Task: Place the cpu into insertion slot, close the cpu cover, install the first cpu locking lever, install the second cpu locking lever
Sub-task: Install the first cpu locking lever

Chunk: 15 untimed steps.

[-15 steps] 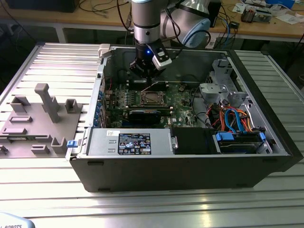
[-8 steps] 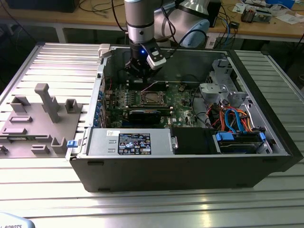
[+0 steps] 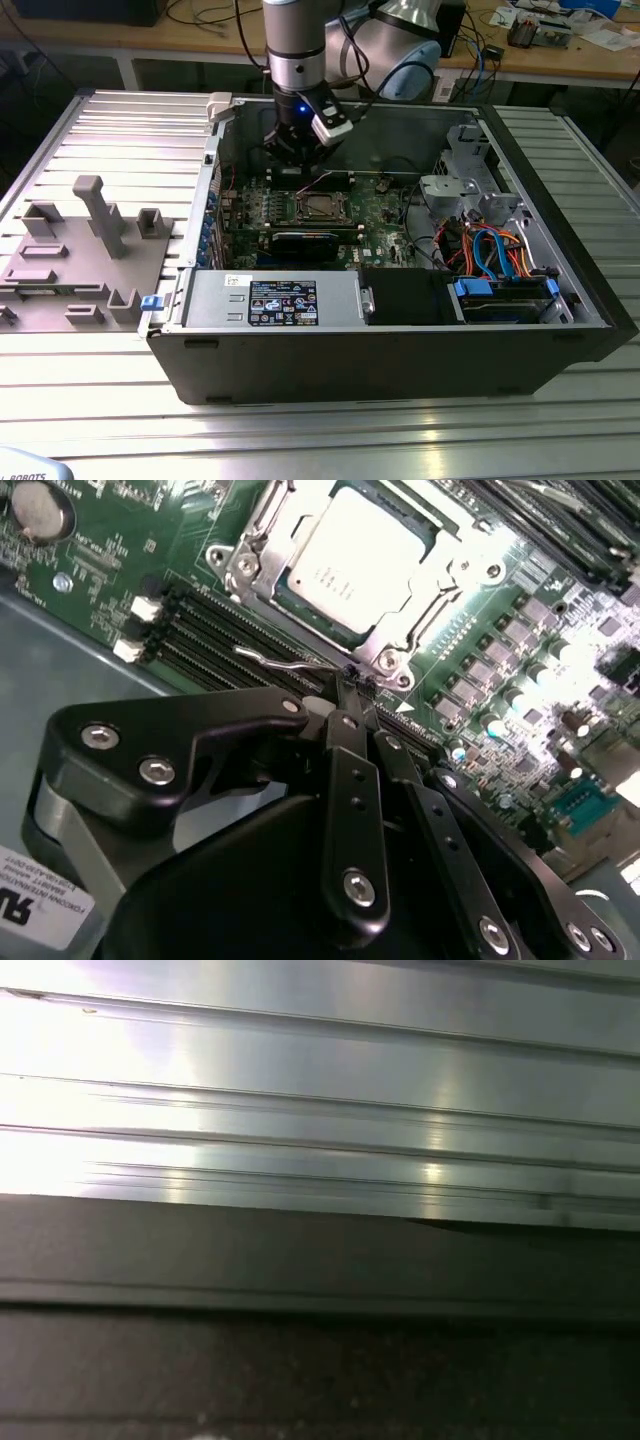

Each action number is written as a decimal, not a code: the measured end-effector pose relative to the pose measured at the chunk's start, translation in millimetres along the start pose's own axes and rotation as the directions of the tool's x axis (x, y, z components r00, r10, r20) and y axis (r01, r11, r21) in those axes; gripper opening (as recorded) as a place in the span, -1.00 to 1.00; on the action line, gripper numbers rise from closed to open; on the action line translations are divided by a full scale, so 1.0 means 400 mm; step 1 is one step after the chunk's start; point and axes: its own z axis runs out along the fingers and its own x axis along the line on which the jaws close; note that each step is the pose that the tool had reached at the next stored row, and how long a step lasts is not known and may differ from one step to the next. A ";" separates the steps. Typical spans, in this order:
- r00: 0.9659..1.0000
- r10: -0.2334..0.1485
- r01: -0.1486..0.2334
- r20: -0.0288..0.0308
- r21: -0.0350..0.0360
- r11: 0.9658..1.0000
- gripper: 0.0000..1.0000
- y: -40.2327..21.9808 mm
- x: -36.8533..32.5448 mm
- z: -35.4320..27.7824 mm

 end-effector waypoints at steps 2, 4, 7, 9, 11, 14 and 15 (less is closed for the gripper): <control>1.000 -0.002 0.002 -0.001 -0.001 1.000 -0.79 0.000 -0.005 0.002; 1.000 -0.002 0.002 -0.003 -0.001 1.000 -0.79 -0.001 -0.011 0.004; 1.000 -0.002 0.002 -0.006 -0.001 1.000 -0.79 -0.001 -0.022 0.009; 1.000 -0.002 0.002 -0.008 -0.001 1.000 -0.79 -0.002 -0.028 0.014; 1.000 -0.002 0.002 -0.011 -0.001 1.000 -0.79 -0.002 -0.034 0.019; 1.000 -0.002 0.002 -0.014 -0.002 1.000 -0.79 -0.003 -0.040 0.027; 1.000 -0.001 0.001 -0.015 -0.003 1.000 -0.79 -0.003 -0.042 0.029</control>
